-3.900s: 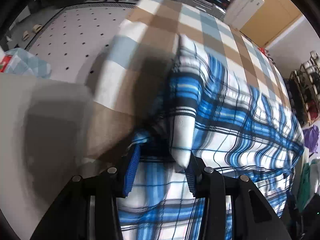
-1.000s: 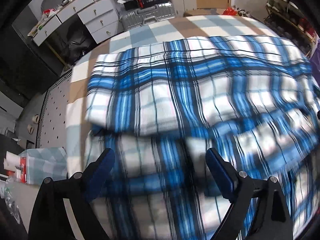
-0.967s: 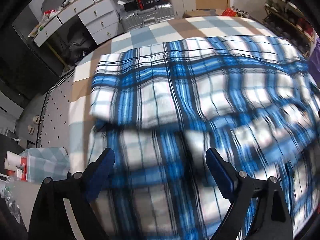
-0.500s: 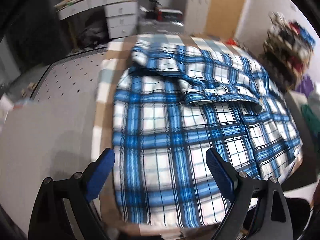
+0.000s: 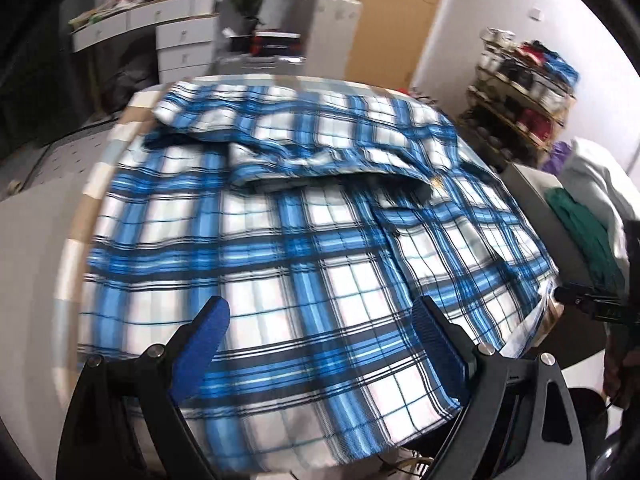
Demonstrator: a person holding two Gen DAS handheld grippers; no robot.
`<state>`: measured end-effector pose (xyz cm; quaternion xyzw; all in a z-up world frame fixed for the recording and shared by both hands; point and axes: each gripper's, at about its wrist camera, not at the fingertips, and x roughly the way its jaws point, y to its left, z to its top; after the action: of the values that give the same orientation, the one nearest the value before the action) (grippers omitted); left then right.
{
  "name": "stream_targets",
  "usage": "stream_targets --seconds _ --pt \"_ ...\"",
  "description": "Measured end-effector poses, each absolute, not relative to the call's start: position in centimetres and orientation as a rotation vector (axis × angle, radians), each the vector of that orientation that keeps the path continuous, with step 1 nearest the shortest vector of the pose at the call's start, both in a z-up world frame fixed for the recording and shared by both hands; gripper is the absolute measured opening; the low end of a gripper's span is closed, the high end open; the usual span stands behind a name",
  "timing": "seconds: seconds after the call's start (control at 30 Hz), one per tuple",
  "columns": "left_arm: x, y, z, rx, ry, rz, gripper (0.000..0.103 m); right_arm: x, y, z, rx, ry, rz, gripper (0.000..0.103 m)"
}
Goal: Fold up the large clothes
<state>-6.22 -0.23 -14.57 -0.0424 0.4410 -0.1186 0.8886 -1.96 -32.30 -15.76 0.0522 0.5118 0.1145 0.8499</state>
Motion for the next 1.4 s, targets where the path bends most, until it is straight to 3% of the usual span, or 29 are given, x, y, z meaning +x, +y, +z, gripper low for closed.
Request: stream_targets --seconds 0.07,0.27,0.37,0.47,0.6,0.63,0.7,0.77,0.8,0.87,1.0,1.17,1.4 --pt "-5.7 -0.5 -15.3 -0.104 1.001 -0.239 0.090 -1.7 -31.6 -16.3 0.110 1.100 0.280 0.080" --pt "-6.1 1.7 -13.8 -0.136 0.954 -0.226 0.090 -0.1 -29.5 -17.3 0.113 1.142 0.296 0.079" --pt "-5.8 3.2 -14.4 -0.232 0.993 -0.223 0.090 0.6 -30.0 -17.7 0.275 1.166 0.294 0.078" --pt "-5.7 4.6 -14.9 -0.328 1.027 -0.214 0.090 0.6 -30.9 -17.9 0.534 1.191 0.345 0.064" --pt "-6.2 5.8 -15.4 -0.421 1.040 -0.196 0.090 0.0 -30.2 -18.2 0.546 1.178 0.319 0.061" --pt "-6.3 5.9 -15.4 -0.434 1.039 -0.187 0.090 -0.1 -30.2 -18.1 0.560 1.154 0.308 0.058" --pt "-6.7 6.1 -15.2 -0.424 1.022 -0.162 0.090 -0.1 -30.2 -18.5 0.635 1.148 0.309 0.038" --pt "-7.3 5.8 -14.3 -0.355 0.971 -0.120 0.090 -0.4 -30.4 -19.3 0.742 1.147 0.327 0.029" --pt "-7.5 5.6 -14.0 -0.331 0.950 -0.115 0.090 -0.6 -30.3 -19.5 0.763 1.134 0.338 0.015" --pt "-8.0 5.2 -13.6 -0.301 0.922 -0.123 0.090 -0.9 -29.8 -19.0 0.706 1.100 0.311 0.004" --pt "-8.2 4.7 -13.2 -0.269 0.905 -0.124 0.090 -2.3 -29.5 -16.7 0.600 0.977 0.270 0.001" --pt "-8.2 4.0 -12.9 -0.235 0.889 -0.136 0.090 -2.9 -29.2 -15.9 0.682 0.955 0.377 0.001" --pt "-8.0 3.8 -12.8 -0.203 0.877 -0.125 0.090 -2.1 -27.5 -19.6 0.572 1.194 0.285 0.004"
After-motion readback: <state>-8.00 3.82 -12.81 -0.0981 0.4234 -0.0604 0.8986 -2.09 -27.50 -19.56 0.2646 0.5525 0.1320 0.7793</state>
